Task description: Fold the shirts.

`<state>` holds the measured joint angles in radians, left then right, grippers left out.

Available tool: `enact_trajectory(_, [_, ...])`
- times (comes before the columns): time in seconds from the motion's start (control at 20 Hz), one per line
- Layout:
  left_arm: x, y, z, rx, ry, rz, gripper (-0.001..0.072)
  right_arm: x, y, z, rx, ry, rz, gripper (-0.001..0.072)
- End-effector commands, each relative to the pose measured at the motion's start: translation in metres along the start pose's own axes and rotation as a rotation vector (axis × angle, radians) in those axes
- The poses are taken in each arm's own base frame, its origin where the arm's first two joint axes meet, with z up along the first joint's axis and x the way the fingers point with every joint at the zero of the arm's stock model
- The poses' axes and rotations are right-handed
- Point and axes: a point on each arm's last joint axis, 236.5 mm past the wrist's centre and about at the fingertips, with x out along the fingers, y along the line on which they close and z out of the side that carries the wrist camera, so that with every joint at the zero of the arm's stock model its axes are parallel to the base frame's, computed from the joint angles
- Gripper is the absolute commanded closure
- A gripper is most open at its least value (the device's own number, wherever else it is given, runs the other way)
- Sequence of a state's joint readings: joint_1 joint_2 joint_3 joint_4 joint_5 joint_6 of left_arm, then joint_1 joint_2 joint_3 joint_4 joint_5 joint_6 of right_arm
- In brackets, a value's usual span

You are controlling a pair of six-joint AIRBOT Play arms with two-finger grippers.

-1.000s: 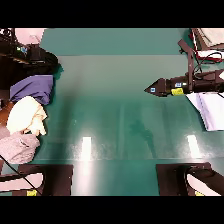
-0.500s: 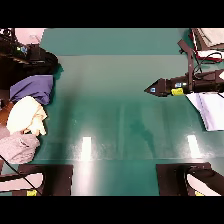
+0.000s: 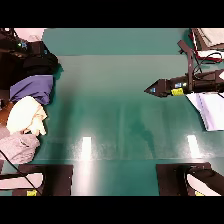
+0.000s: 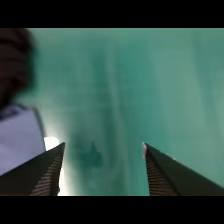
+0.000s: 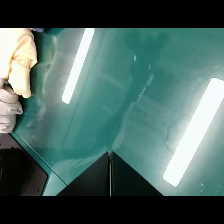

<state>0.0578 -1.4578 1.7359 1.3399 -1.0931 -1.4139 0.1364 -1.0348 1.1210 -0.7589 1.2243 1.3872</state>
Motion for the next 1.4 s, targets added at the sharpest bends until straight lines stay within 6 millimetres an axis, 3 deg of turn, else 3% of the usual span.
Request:
enact_trajectory(0.0, [0.040,0.066,0.017,0.017,-0.086,0.178,0.0121,0.000,0.002,-0.006,-0.001,0.027,0.006,0.0683])
enact_trajectory(0.15, [0.094,0.109,-0.001,-0.026,-0.067,0.218,0.0121,0.000,0.003,-0.010,-0.001,0.043,0.009,0.0683])
enact_trajectory(0.25, [0.121,0.127,-0.011,-0.034,-0.067,0.233,0.0121,0.000,0.002,-0.010,-0.001,0.042,0.008,0.0683])
enact_trajectory(0.5, [0.169,0.142,-0.029,0.013,-0.060,0.244,0.0122,0.000,0.002,-0.010,-0.001,0.043,0.008,0.0683])
enact_trajectory(0.65, [0.182,0.146,-0.035,0.010,-0.046,0.243,0.0122,0.000,0.002,-0.010,-0.001,0.042,0.008,0.0683])
enact_trajectory(0.75, [0.186,0.147,-0.033,0.010,-0.055,0.245,0.0123,0.000,0.002,-0.010,-0.001,0.042,0.008,0.0683])
enact_trajectory(0.8, [0.187,0.148,-0.032,0.012,-0.061,0.246,0.0171,0.000,0.002,-0.010,-0.001,0.042,0.008,0.0683])
enact_trajectory(1.0, [0.187,0.149,-0.024,0.013,-0.088,0.249,0.0686,0.000,0.002,-0.010,-0.001,0.042,0.008,0.0683])
enact_trajectory(1.2, [0.160,0.136,0.008,-0.011,-0.092,0.210,0.0686,0.000,0.001,-0.004,-0.002,0.015,0.004,0.0683])
enact_trajectory(1.35, [0.104,0.092,0.068,-0.041,-0.190,0.101,0.0687,-0.004,0.003,0.016,-0.015,-0.058,-0.005,0.0683])
